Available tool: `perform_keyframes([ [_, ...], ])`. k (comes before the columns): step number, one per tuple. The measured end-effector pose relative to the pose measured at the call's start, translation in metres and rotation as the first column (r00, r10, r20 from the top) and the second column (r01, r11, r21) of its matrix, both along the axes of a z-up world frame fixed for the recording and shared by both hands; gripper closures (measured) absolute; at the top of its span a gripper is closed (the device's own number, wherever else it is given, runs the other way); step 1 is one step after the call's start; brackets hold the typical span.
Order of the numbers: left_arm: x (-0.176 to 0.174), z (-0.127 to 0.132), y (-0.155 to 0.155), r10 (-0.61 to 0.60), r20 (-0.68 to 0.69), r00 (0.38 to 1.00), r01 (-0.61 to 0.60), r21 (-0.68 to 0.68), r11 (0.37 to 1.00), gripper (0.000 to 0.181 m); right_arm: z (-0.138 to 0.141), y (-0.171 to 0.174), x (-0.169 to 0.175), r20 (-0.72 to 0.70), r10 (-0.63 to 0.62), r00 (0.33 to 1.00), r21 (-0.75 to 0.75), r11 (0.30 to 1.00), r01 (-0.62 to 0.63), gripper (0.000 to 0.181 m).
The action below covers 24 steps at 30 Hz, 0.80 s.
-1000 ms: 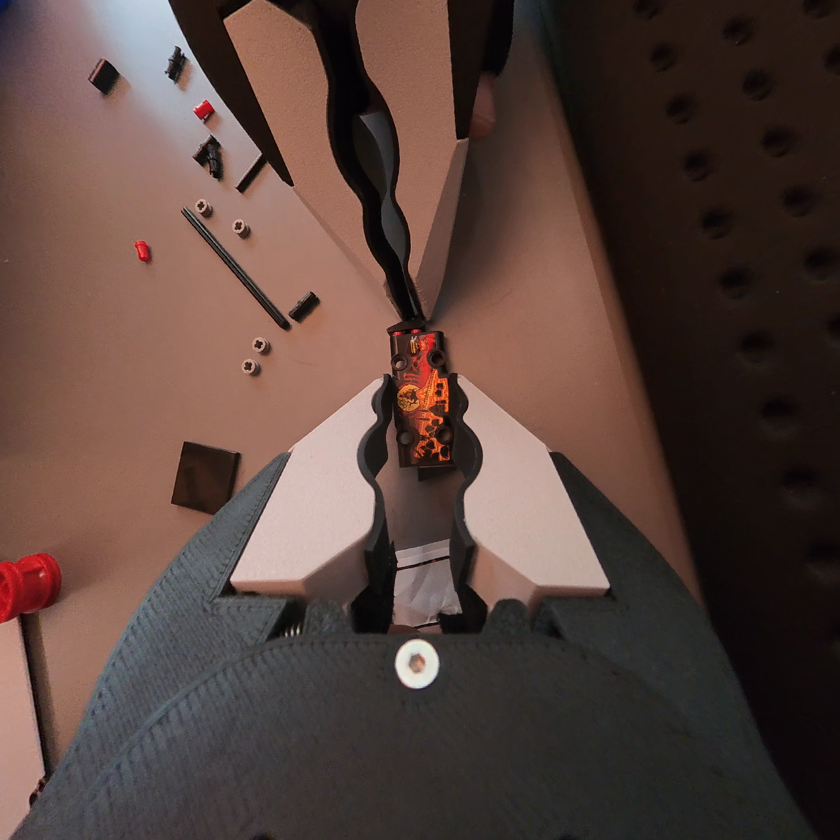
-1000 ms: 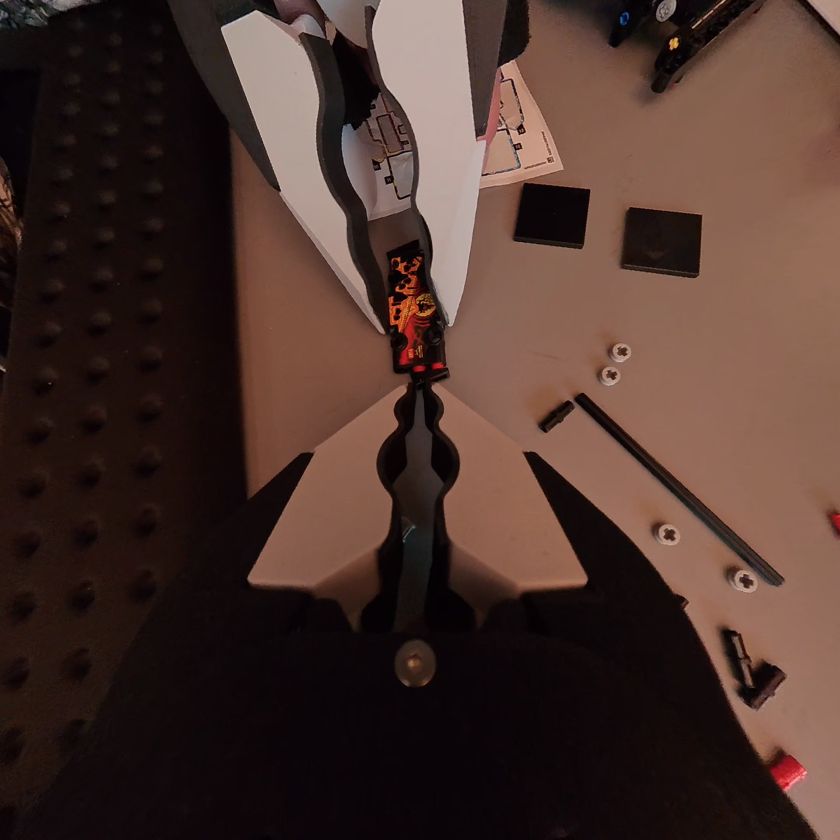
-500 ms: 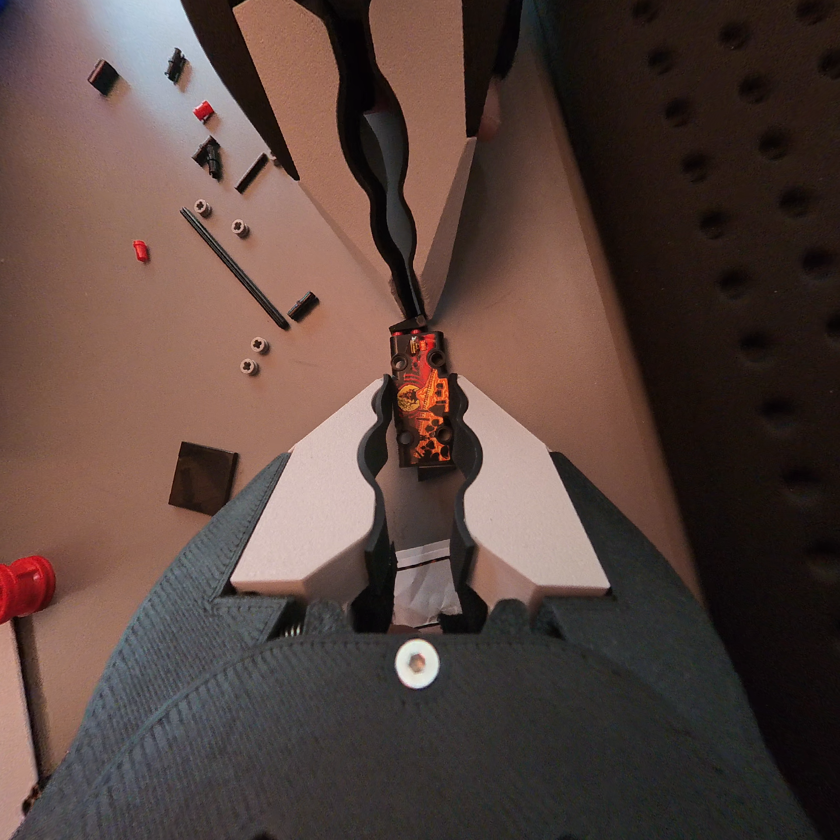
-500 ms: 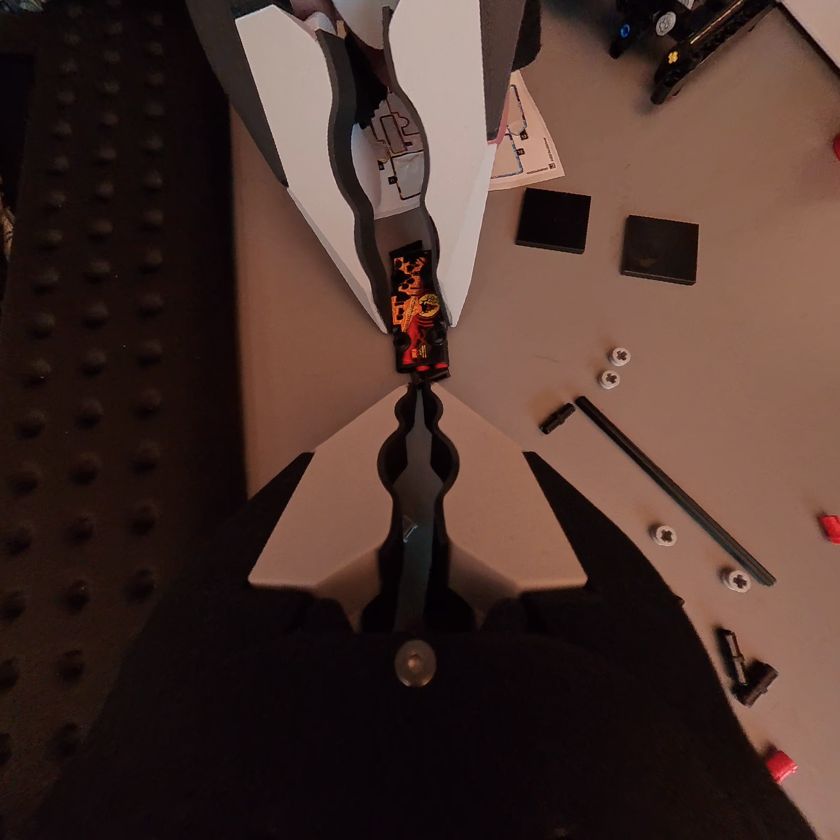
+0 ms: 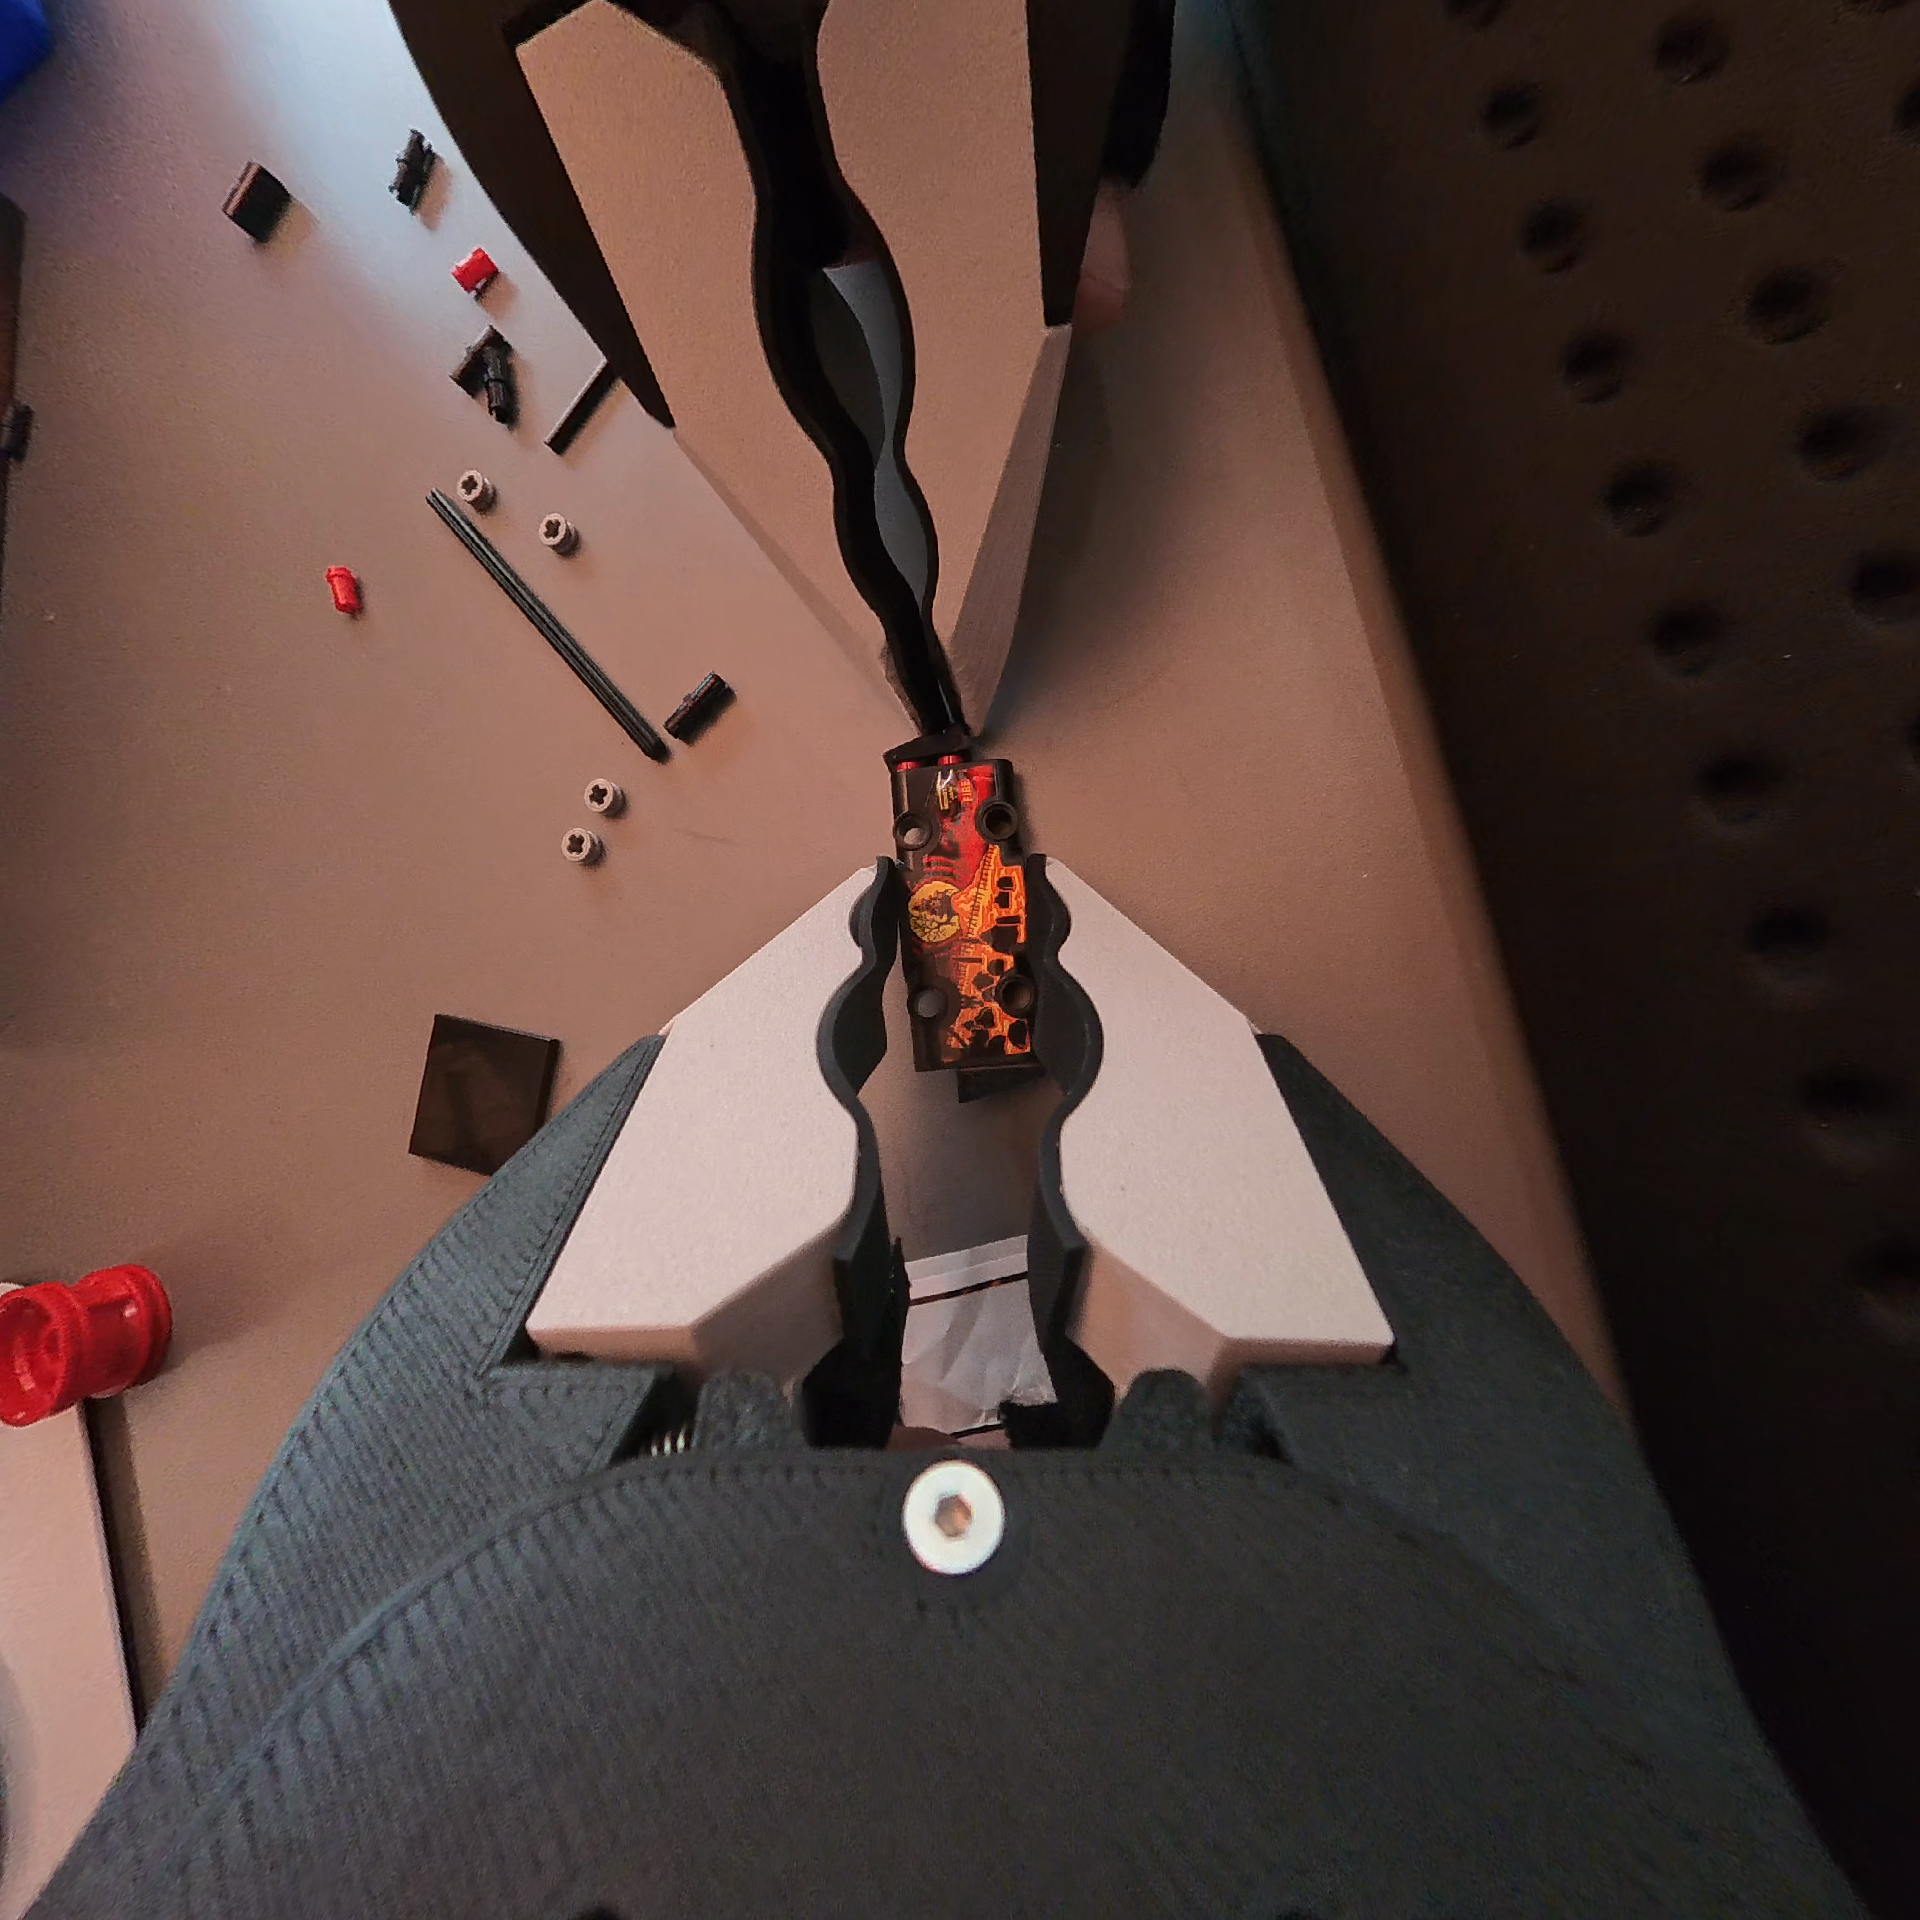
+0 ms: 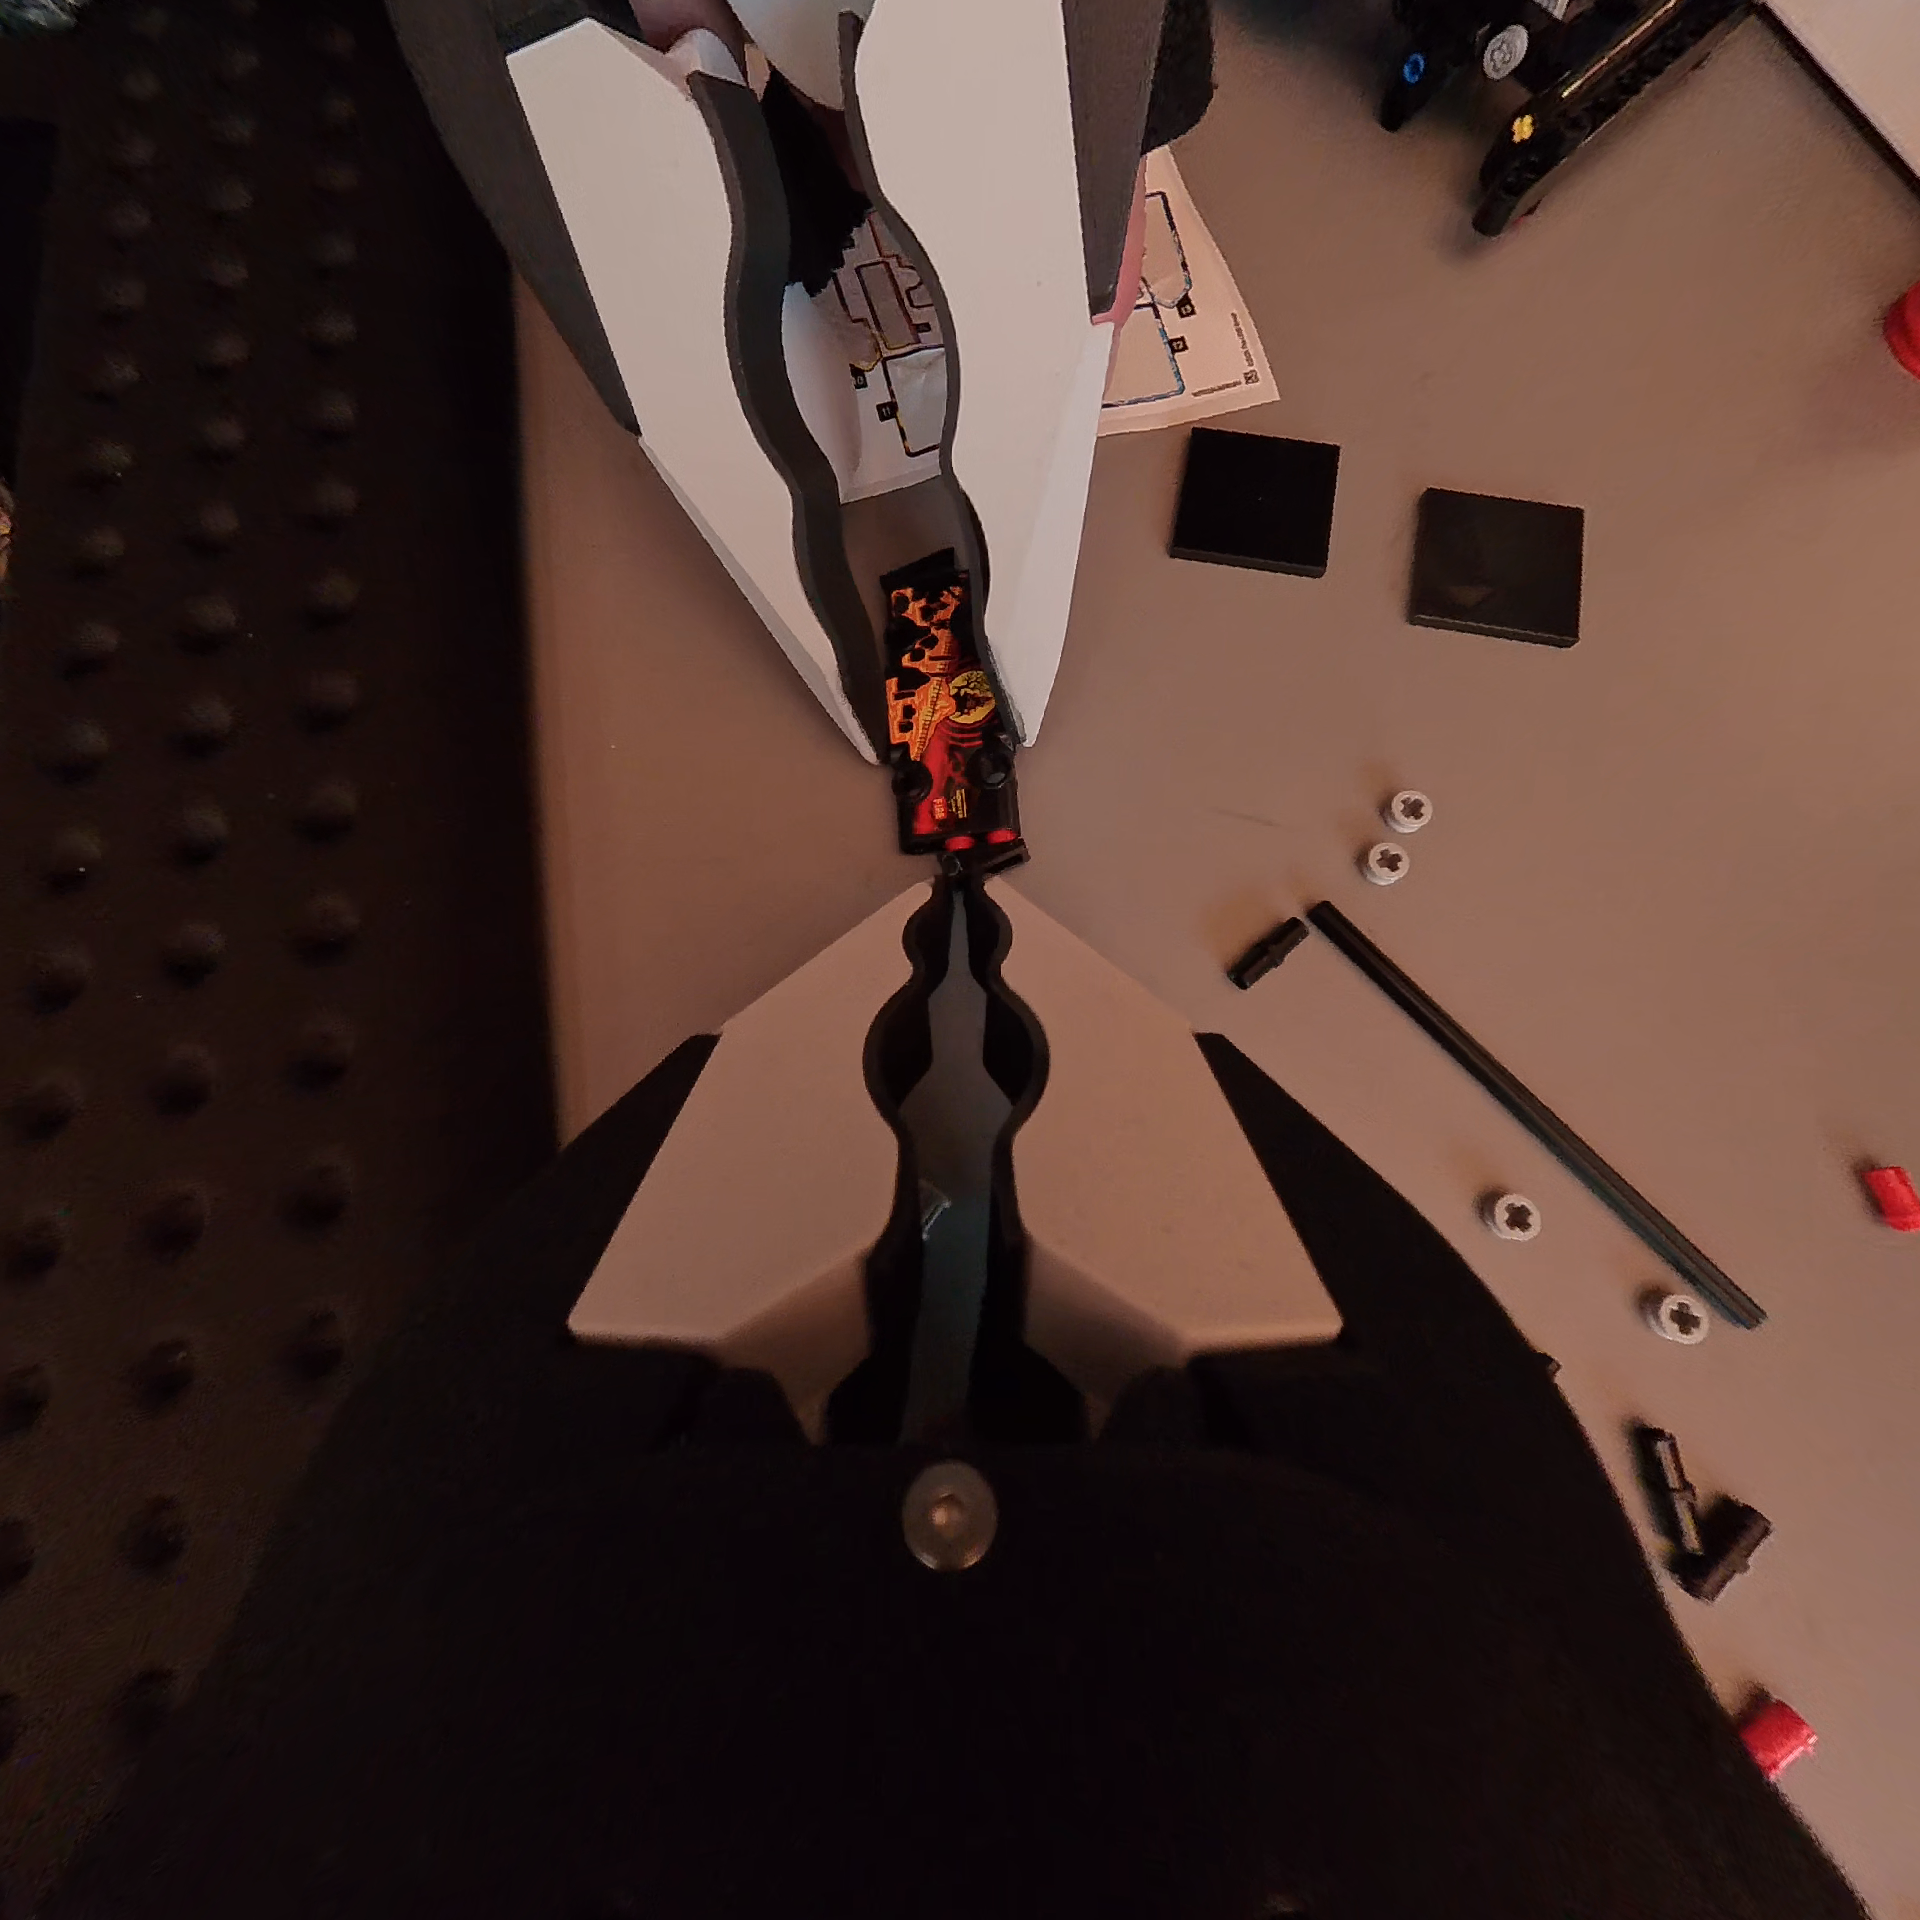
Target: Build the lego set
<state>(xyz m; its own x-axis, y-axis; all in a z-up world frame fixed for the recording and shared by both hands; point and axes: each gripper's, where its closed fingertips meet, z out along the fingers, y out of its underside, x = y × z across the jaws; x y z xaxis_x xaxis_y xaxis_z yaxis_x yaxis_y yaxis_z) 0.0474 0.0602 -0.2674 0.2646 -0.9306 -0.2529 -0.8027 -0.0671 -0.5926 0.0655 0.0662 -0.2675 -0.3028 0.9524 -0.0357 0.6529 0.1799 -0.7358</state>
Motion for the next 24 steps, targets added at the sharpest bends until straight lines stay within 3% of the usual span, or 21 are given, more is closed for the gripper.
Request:
perform_keyframes([
  [24, -0.0028, -0.0007, -0.0021, 0.036, -0.014, 0.999, -0.037, -0.041, 0.998, 0.157, 0.0085, -0.0014, -0.0012, -0.034, -0.034, 0.999, 0.028, 0.999, 0.035, 0.172],
])
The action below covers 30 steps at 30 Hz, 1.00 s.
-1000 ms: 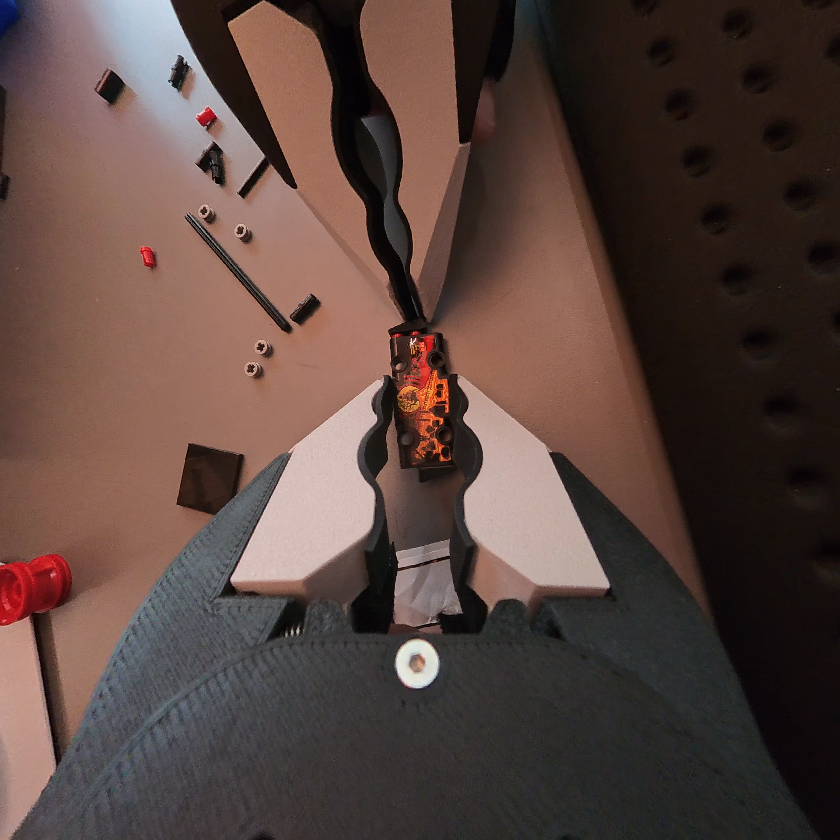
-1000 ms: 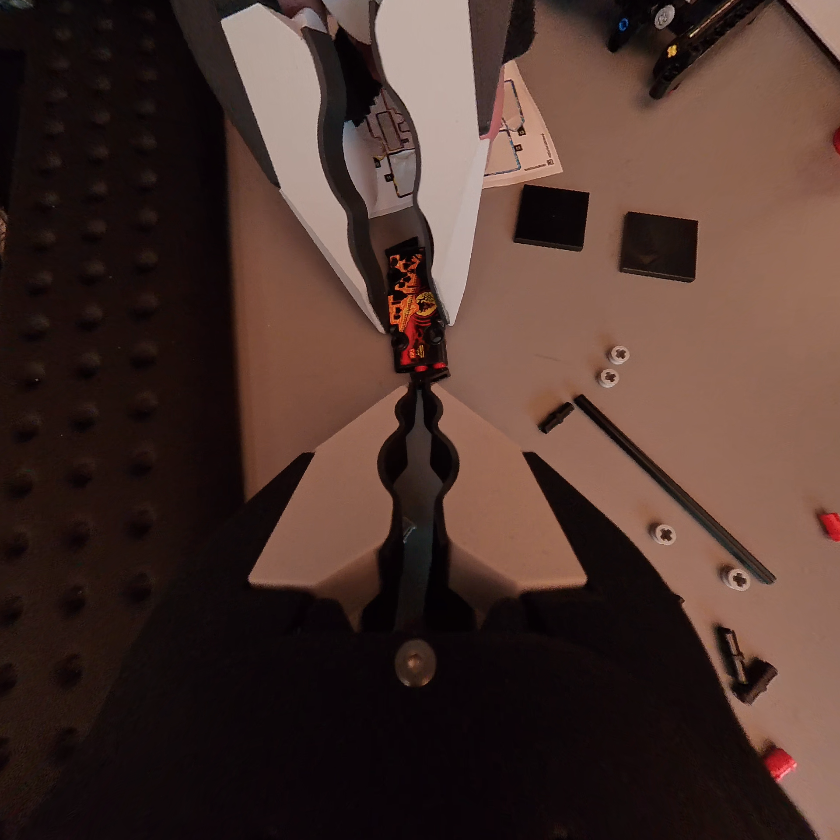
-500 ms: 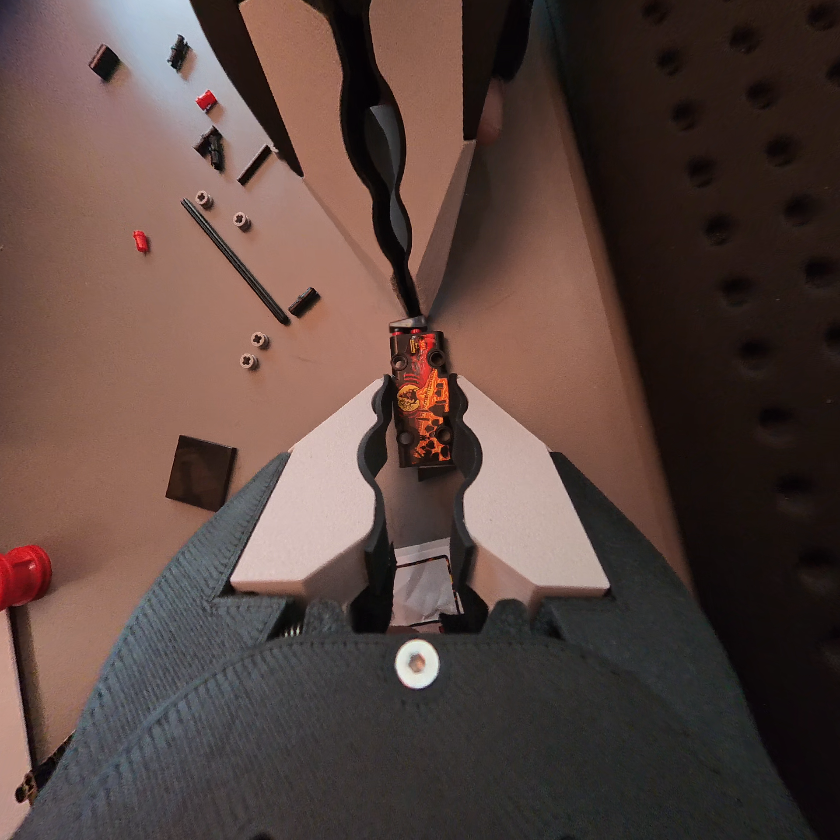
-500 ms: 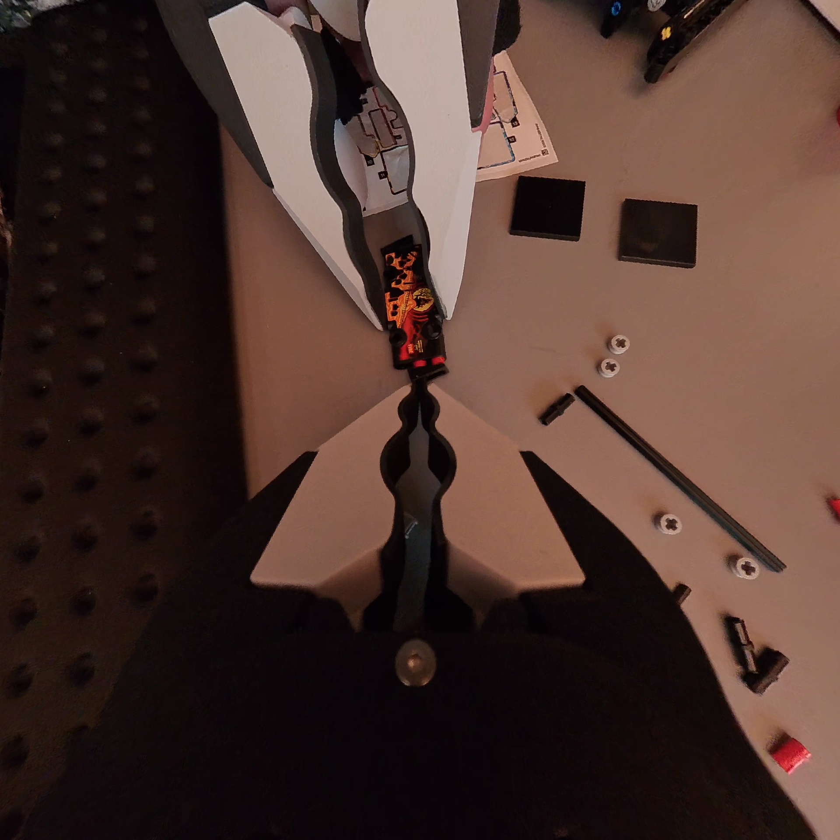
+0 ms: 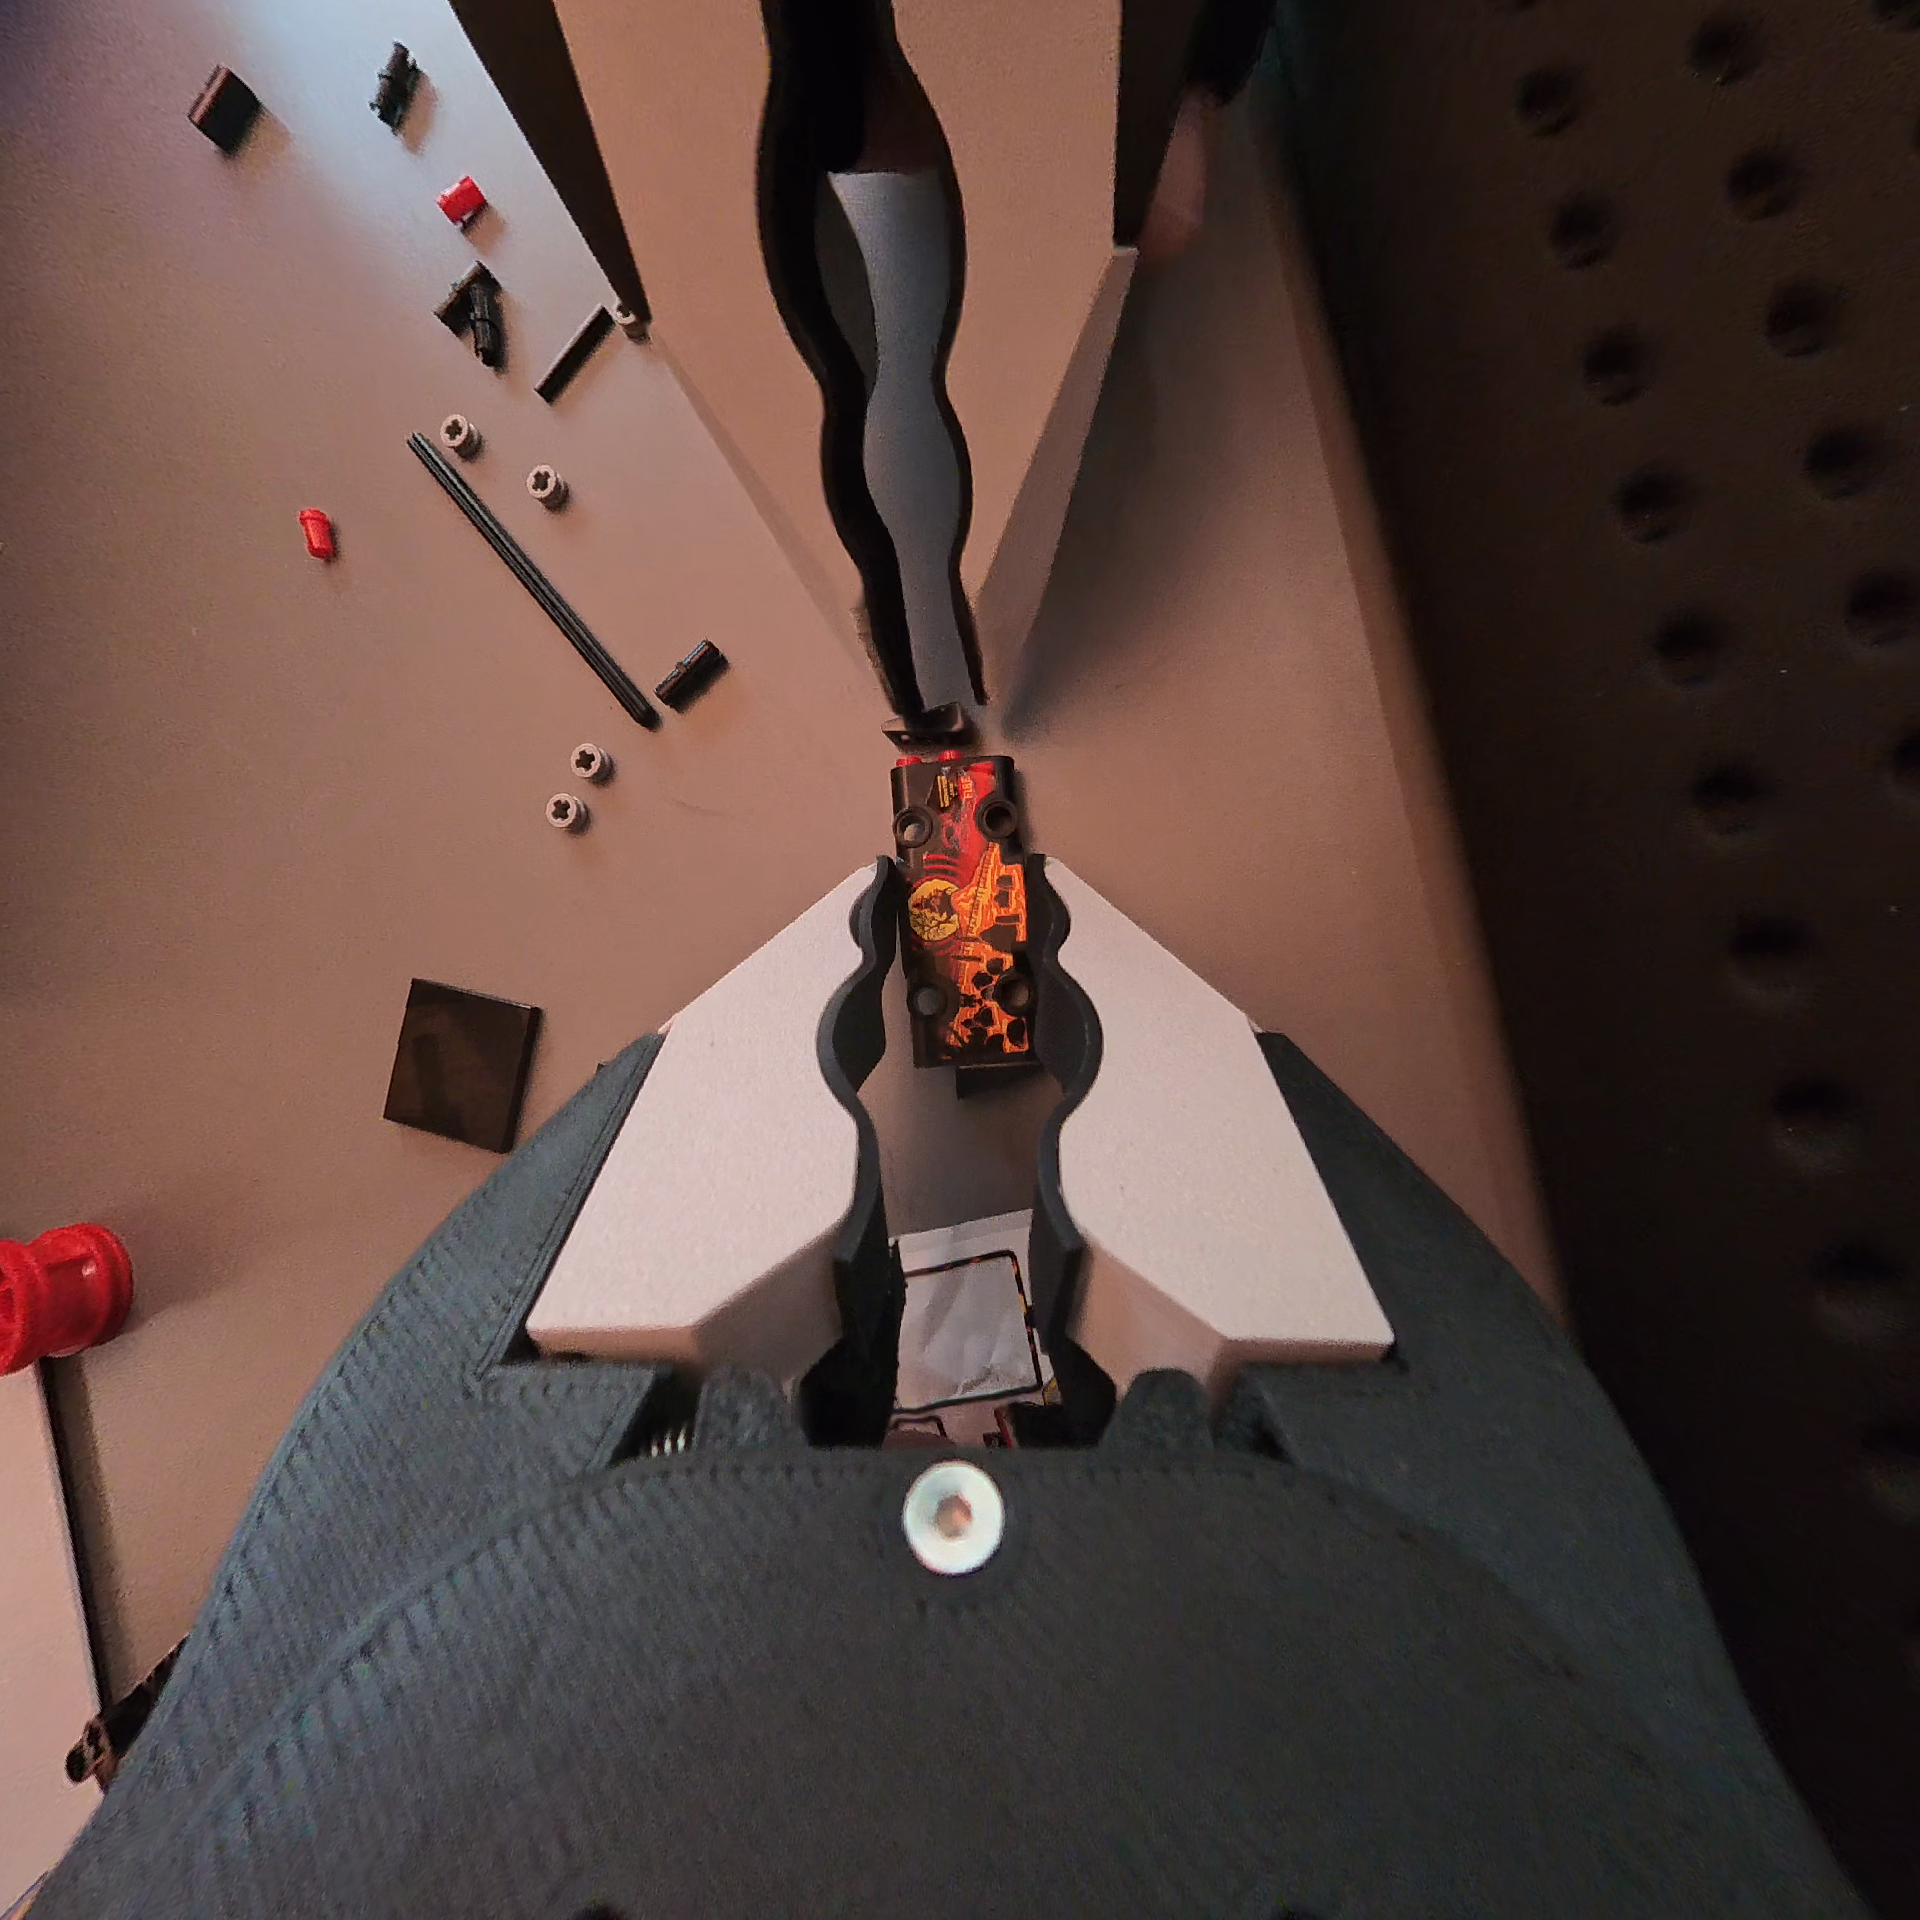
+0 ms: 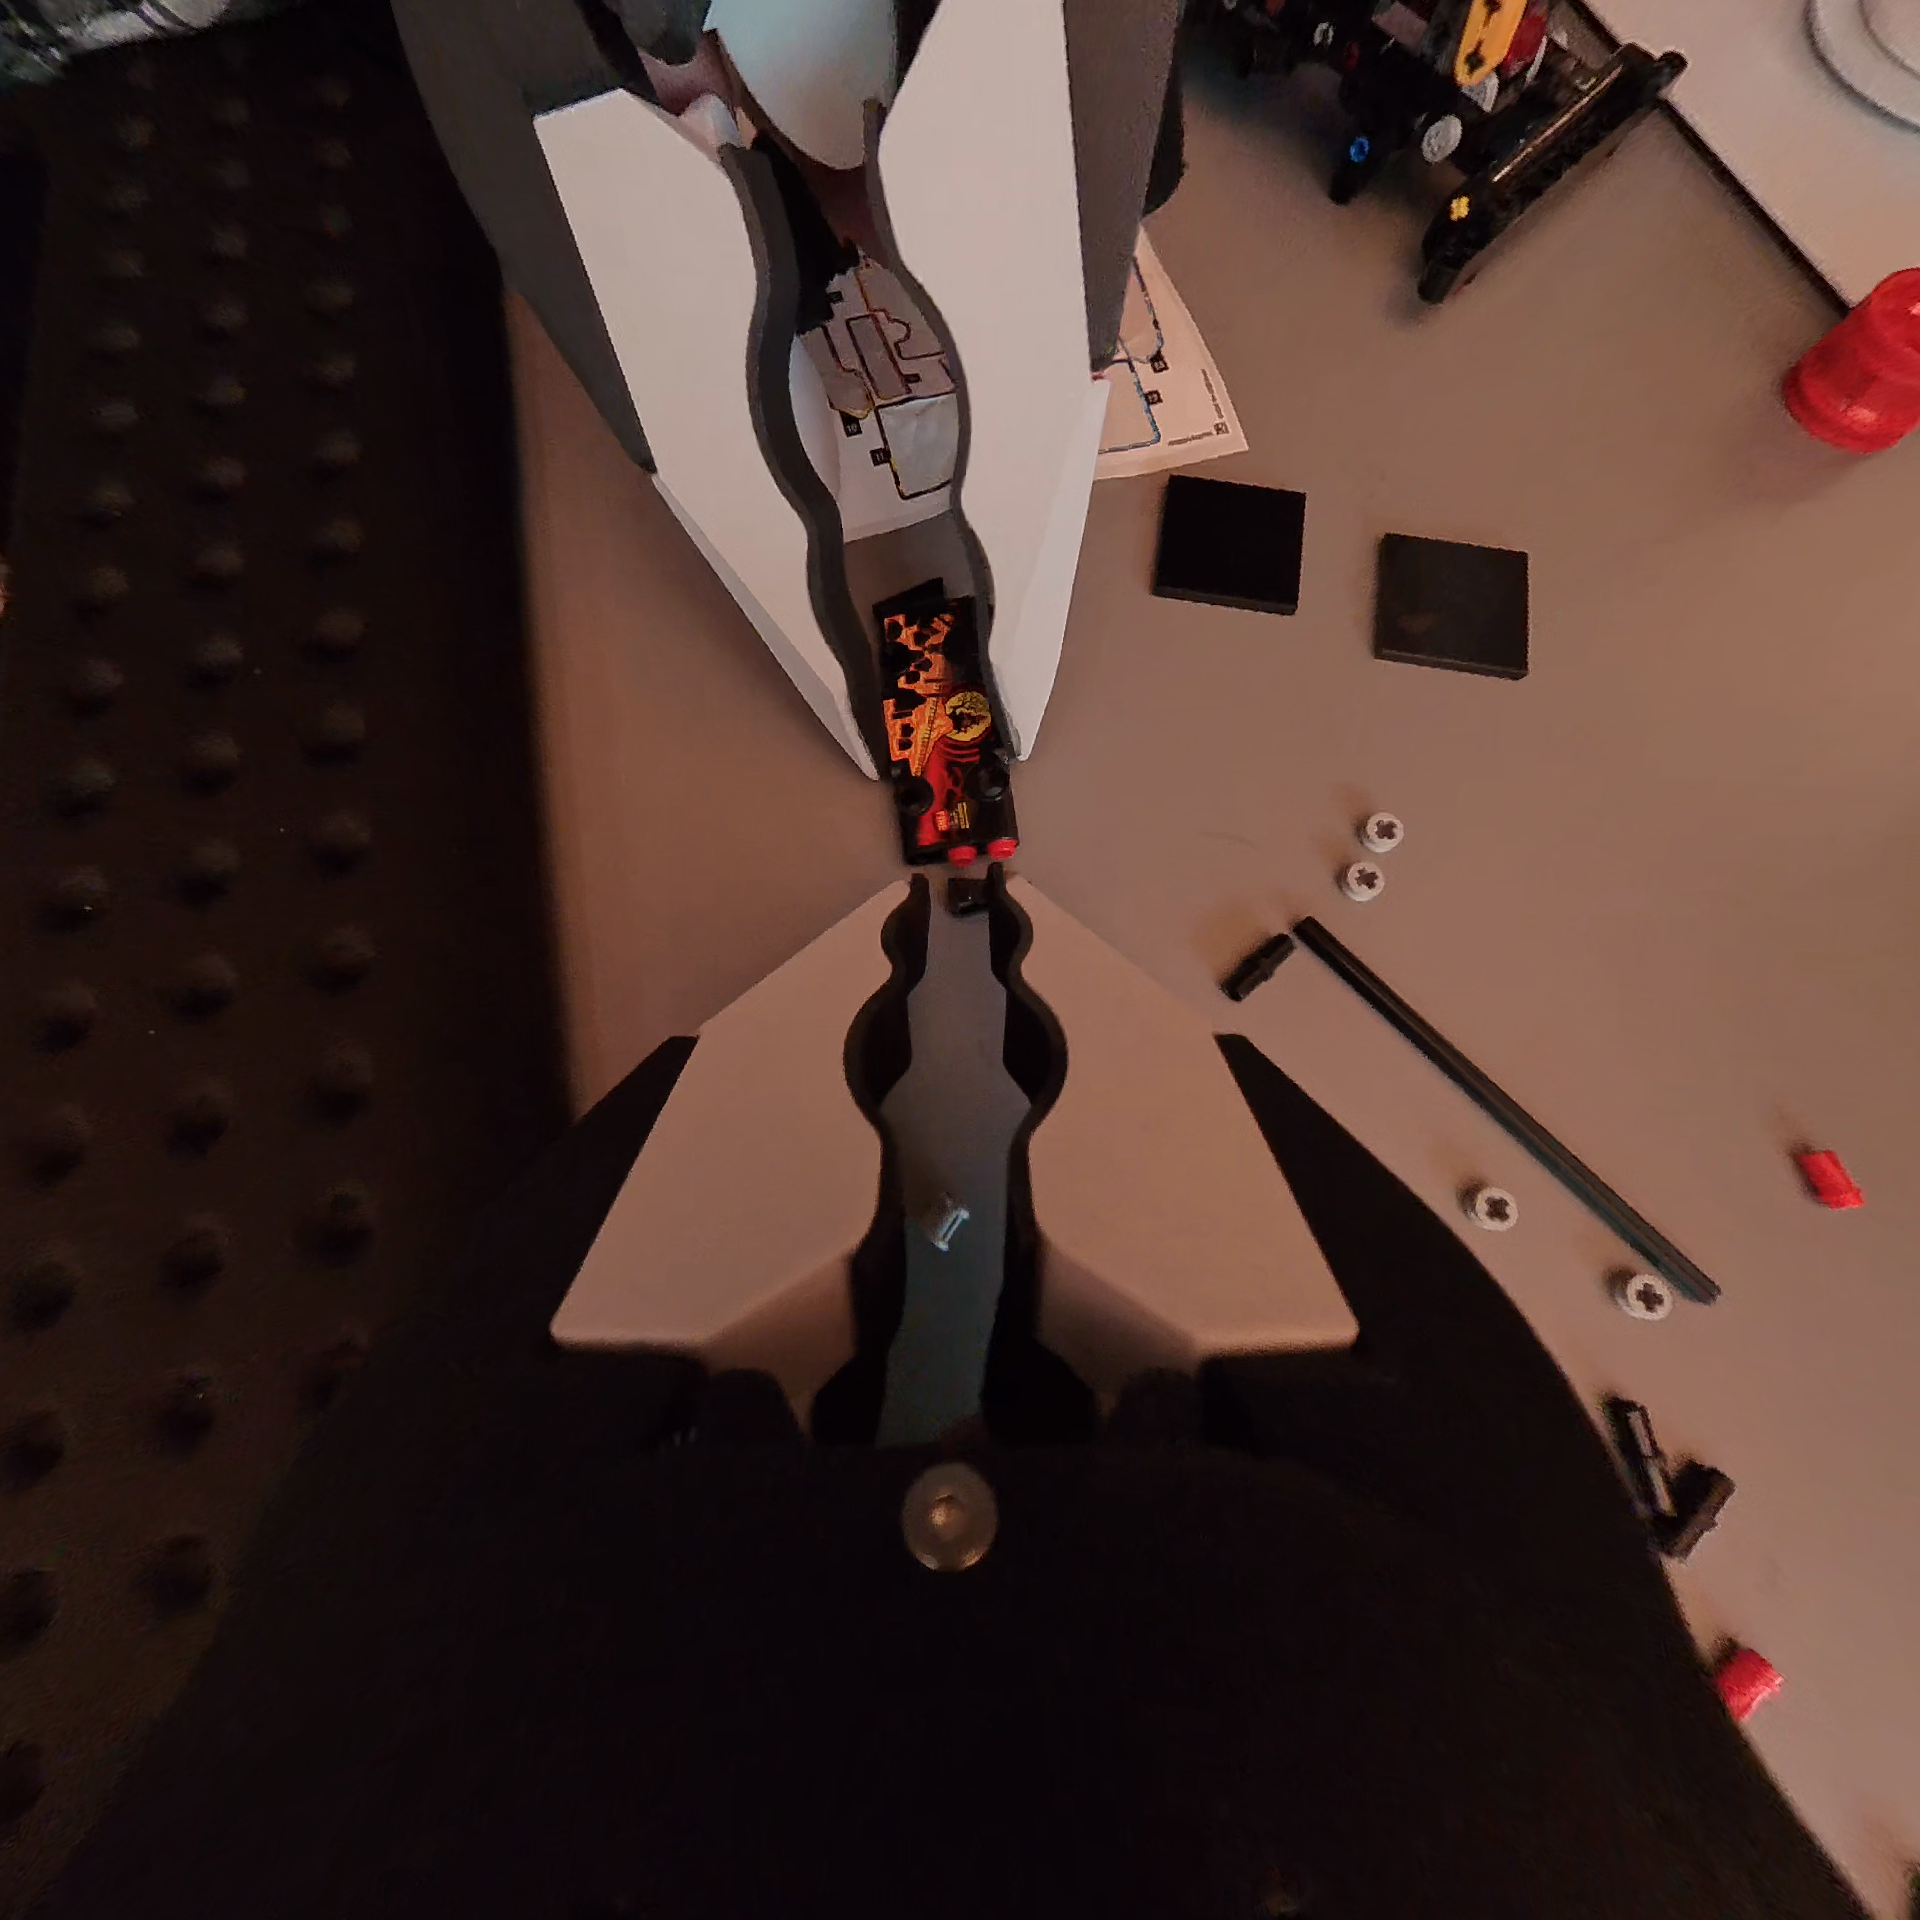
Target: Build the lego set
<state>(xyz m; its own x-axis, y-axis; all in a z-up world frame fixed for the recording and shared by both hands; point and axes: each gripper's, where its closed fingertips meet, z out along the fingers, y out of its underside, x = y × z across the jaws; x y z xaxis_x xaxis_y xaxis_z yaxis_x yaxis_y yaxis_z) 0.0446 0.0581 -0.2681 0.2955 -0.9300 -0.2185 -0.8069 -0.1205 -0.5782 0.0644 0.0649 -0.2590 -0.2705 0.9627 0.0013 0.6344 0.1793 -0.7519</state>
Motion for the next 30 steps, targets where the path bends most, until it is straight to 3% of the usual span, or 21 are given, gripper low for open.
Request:
perform_keyframes([
  [10, -0.002, 0.000, -0.001, 0.008, 0.000, 1.000, -0.008, -0.011, 1.000, 0.157, -0.009, 0.005, 0.006, 0.049, -0.017, 0.999, 0.010, 1.000, 0.017, 0.178],
  [14, -0.003, 0.000, -0.001, 0.012, -0.005, 1.000, -0.012, -0.015, 1.000, 0.157, 0.000, 0.007, 0.001, 0.011, -0.041, 0.999, 0.020, 0.999, 0.041, 0.167],
  [18, -0.005, 0.000, -0.001, 0.021, -0.009, 1.000, -0.021, -0.021, 1.000, 0.157, -0.008, 0.007, -0.005, 0.065, -0.066, 0.996, 0.033, 0.997, 0.064, 0.154],
  [21, -0.005, 0.000, -0.001, 0.024, -0.008, 1.000, -0.024, -0.025, 0.999, 0.157, -0.009, 0.008, -0.007, 0.083, -0.084, 0.993, 0.024, 0.996, 0.082, 0.167],
  [30, -0.006, 0.000, 0.001, 0.040, 0.022, 0.999, -0.039, -0.036, 0.999, 0.157, -0.001, 0.009, -0.004, 0.024, -0.082, 0.996, -0.028, 0.996, 0.082, 0.168],
])
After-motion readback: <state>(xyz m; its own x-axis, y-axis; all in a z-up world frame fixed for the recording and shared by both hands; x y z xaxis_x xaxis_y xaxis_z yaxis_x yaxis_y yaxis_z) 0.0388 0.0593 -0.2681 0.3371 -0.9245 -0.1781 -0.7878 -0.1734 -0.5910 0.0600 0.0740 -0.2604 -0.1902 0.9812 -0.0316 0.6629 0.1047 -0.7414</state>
